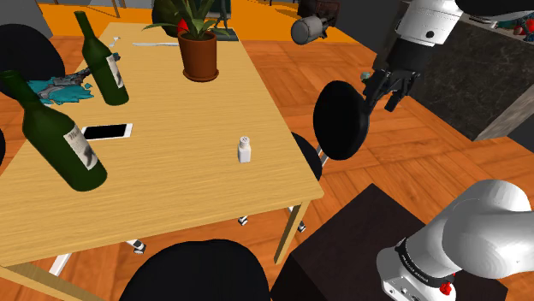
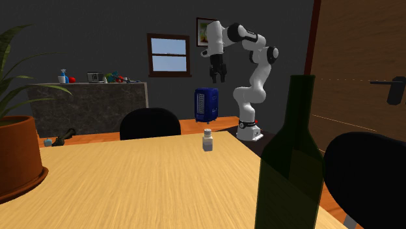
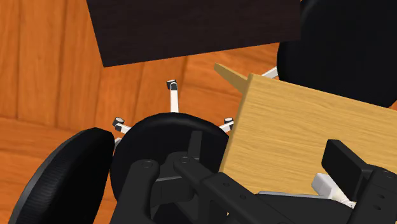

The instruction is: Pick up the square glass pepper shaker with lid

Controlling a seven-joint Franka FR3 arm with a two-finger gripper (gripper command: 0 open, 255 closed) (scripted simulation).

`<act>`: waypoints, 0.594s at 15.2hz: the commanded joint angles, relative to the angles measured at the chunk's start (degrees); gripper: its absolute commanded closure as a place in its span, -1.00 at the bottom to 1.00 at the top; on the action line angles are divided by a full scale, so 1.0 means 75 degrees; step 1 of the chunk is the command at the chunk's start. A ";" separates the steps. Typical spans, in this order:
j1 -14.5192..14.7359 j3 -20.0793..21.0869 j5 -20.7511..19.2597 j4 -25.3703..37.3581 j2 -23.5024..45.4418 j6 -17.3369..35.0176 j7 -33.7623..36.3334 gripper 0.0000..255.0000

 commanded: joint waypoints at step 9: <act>0.0352 0.0728 0.0507 0.0121 0.1660 0.1525 0.0694 -1.00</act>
